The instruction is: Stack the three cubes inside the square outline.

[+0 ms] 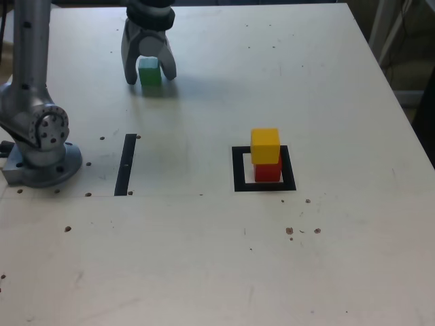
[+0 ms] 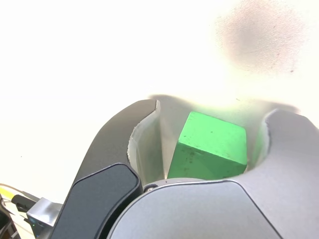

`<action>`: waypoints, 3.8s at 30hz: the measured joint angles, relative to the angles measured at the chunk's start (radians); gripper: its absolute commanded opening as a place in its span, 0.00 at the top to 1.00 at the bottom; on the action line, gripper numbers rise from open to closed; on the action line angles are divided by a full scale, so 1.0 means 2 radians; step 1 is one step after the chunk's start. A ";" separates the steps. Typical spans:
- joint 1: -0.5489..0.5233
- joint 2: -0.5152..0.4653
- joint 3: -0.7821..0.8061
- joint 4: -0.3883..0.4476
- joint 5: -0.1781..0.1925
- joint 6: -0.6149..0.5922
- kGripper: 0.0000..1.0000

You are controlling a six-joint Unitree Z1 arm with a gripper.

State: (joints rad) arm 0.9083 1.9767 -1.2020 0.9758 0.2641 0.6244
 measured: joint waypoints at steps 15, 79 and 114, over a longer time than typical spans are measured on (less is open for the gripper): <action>0.000 -0.007 0.004 -0.006 -0.012 0.000 0.82; -0.497 0.030 -0.338 0.289 -0.117 -0.370 1.00; -0.507 0.059 -0.325 0.275 -0.117 -0.376 0.88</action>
State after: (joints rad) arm -0.1051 2.0954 -1.8528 1.5251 0.0292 -0.1271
